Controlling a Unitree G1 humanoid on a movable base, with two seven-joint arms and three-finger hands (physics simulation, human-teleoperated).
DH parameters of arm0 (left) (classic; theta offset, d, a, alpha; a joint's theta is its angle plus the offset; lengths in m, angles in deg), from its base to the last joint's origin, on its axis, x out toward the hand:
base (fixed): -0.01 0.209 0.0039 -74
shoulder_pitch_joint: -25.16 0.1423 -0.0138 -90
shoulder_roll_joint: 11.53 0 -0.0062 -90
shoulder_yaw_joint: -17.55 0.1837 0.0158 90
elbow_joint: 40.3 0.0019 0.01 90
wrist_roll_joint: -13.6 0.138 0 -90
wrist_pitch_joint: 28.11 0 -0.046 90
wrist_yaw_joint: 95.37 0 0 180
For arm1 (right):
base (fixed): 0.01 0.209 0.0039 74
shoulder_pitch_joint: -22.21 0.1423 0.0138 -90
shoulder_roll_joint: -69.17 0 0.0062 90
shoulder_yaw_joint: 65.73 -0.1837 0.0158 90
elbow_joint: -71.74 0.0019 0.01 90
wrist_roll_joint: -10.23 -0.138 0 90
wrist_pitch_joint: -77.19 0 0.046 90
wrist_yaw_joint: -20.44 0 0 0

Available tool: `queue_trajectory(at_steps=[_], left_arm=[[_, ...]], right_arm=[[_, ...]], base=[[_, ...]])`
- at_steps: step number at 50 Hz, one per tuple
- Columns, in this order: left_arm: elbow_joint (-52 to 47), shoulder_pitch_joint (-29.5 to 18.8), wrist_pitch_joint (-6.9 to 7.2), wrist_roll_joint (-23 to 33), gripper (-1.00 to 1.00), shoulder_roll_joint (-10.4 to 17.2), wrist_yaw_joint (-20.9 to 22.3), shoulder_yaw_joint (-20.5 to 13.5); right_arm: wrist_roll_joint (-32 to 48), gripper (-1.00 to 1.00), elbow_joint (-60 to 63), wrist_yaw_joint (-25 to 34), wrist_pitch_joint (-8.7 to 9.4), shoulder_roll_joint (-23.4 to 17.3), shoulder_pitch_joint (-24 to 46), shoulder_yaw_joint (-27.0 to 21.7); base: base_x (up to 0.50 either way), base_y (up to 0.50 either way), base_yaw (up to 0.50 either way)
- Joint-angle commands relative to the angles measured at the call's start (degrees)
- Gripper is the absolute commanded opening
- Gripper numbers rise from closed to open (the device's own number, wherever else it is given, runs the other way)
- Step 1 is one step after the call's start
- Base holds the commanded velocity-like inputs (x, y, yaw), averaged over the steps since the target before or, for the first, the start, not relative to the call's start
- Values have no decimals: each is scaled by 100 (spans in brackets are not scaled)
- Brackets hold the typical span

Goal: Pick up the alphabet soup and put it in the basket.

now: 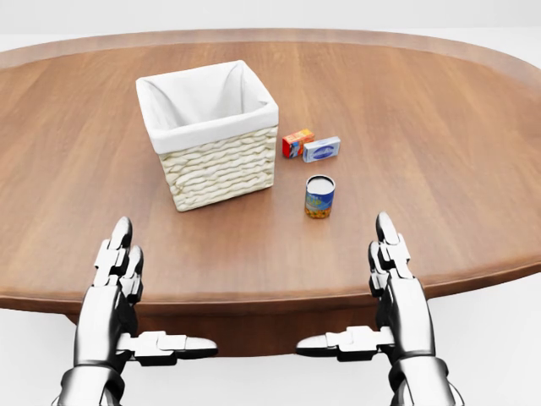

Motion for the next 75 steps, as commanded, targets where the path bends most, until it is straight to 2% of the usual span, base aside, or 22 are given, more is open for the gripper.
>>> queue_trajectory(at_steps=[1, 4, 6, 8, 9, 11, 12, 13, 15, 16, 17, 18, 19, 21, 23, 26, 39, 48, 53, 67, 72, 75], left_arm=[[139, -56, -28, -28, 100, 70, 125, -130], [9, 11, 51, 27, 100, 56, 104, -87], [171, -50, -44, 13, 100, 68, 119, -114], [37, 3, 46, 11, 100, 58, 113, -102], [121, -31, -1, 13, 100, 65, 114, -114], [181, -59, -32, 6, 100, 68, 116, -123], [155, -59, 6, -69, 100, 55, 133, -142], [-64, -13, 170, -303, 100, 28, 171, -216], [53, -44, 89, -247, 100, 82, 141, -231], [-86, 16, 161, -253, 100, 69, 130, -212], [-42, -21, 132, -346, 100, 66, 190, -229], [-150, 9, 207, -318, 100, 62, 145, -213], [-71, -15, 112, -222, 100, 101, 174, -182], [-53, -18, 43, -55, 100, 138, 75, -225], [-414, 44, 323, -256, 100, 118, 132, -303], [-737, 61, 517, -269, 100, 149, 109, -385], [-3313, -176, 518, -583, 100, 292, 44, -758], [-4829, -765, 518, -1032, 100, 596, -90, -1438], [-5142, -960, 518, -1074, 100, 726, -230, -1379], [-5022, -867, 518, -799, 100, 604, -165, -1101], [-5179, -960, 518, -707, 100, 698, -139, -1195], [-5680, -1386, 518, -913, 100, 822, -235, -1490]], right_arm=[[41, 100, -127, 196, 8, -65, 17, -65], [-6, 100, -218, 263, 9, -42, 22, -45], [74, 100, -244, 219, -9, -45, 14, -33], [83, 100, -207, 215, 44, -44, 13, -28], [74, 100, -248, 215, 16, -44, 21, -40], [50, 100, -64, 222, 125, -28, -33, -24], [25, 100, -33, 205, 153, -24, -34, -42], [-85, 100, -16, 231, 76, -3, -9, -70], [16, 100, 179, 233, 114, -29, -42, 8], [-15, 100, 321, 245, 243, 2, -84, 39], [-63, 100, 297, 259, 245, 5, -65, 20], [-34, 100, 295, 230, 261, -6, -41, 13], [-29, 100, 607, 231, 472, -19, -86, 23], [15, 100, 767, 171, 529, -38, -80, -28], [-129, 100, 977, 190, 529, -30, -65, -93], [-225, 100, 1270, 168, 529, -59, 6, -175], [-573, 100, 3389, -18, 529, -234, 454, -525], [-734, 100, 4305, -246, 529, -404, 975, -713], [-809, 100, 4679, -289, 529, -447, 1202, -692], [-558, 100, 4322, -175, 529, -348, 977, -478], [-505, 100, 4160, -101, 529, -308, 900, -476], [-525, 100, 4142, -81, 529, -314, 886, -527]], base=[[0, 0, 0], [0, 0, 0], [0, 0, 0], [0, 0, 0], [0, 0, 0], [0, 0, 0], [0, 0, 0], [0, 0, 0], [0, 0, 0], [0, 0, 0], [0, 0, 0], [0, 0, 0], [0, 0, 0], [0, 0, 0], [0, 0, 0], [0, 0, 0], [0, 0, 0], [0, 0, 0], [0, 0, 0], [0, 0, 0], [0, 0, 0], [0, 0, 0]])
